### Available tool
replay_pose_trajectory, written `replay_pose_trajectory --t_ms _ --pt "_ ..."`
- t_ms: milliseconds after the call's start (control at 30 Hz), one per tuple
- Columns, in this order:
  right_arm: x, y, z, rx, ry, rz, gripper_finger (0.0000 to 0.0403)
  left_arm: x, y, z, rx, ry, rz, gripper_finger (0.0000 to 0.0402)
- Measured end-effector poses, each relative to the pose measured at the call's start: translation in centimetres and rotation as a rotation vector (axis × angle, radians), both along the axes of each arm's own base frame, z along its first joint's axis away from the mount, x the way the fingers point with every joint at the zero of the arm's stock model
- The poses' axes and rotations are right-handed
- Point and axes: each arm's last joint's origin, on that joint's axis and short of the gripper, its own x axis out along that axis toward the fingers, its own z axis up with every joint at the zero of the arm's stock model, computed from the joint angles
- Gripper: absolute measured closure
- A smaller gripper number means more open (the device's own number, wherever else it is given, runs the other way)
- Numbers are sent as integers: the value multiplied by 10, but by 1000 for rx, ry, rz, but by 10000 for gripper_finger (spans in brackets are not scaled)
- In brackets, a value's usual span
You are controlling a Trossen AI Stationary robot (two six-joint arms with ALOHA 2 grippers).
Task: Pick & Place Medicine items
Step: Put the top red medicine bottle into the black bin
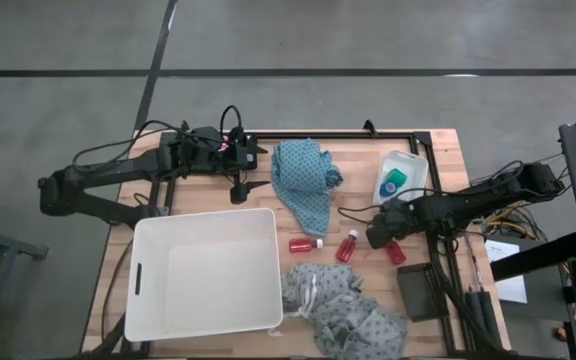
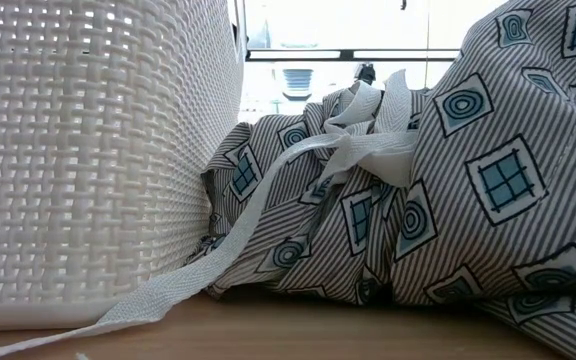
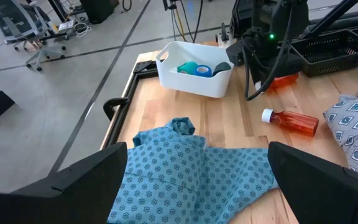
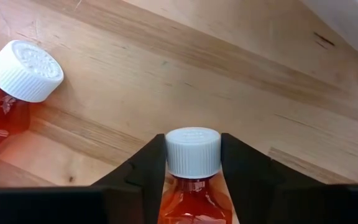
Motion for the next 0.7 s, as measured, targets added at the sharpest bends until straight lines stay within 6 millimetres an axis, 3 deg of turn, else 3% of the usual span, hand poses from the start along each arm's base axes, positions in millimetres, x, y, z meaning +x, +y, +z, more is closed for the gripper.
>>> replay_pose_trajectory --t_ms 167,433,700 --pt "0 0 0 0 -2 1 283 0 0 0 0 0 0 9" --pt "2 0 3 0 -10 5 276 0 0 0 -2 0 1 9" --pt "9 0 19 -39 -30 31 276 0 0 0 -2 0 1 9"
